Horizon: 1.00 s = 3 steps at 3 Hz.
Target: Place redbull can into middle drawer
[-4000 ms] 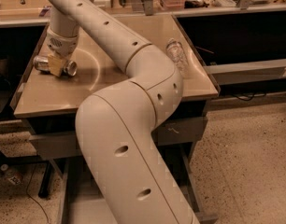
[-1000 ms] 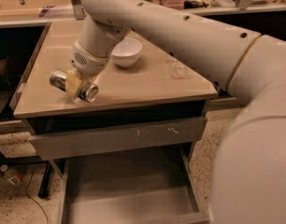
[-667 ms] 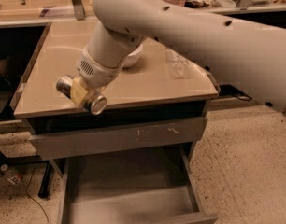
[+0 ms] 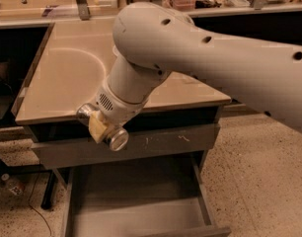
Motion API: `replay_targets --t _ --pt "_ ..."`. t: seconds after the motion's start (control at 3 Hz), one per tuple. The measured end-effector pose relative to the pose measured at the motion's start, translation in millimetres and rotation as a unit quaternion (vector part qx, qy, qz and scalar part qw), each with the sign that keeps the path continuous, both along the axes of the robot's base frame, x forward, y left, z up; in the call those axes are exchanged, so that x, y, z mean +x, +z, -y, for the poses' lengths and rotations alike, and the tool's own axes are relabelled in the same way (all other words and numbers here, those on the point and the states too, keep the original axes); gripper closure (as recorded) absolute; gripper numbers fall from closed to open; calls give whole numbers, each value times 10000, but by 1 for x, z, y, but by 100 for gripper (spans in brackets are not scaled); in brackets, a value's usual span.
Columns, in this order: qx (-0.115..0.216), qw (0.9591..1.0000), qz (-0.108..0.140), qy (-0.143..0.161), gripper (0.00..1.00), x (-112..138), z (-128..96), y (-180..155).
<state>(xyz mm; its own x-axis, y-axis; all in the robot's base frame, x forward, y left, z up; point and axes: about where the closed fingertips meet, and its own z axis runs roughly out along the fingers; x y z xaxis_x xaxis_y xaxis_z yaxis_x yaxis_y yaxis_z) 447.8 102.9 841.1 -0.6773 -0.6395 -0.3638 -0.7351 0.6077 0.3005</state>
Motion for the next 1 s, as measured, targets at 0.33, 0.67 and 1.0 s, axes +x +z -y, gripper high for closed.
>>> replay_targets --t 0.33,0.67,1.0 --pt "4 10000 1 5 100 0 -1 0" --pt "67 9996 -169 -213 100 -17 5 -6" --pt "177 9959 -476 -747 100 -48 16 -26"
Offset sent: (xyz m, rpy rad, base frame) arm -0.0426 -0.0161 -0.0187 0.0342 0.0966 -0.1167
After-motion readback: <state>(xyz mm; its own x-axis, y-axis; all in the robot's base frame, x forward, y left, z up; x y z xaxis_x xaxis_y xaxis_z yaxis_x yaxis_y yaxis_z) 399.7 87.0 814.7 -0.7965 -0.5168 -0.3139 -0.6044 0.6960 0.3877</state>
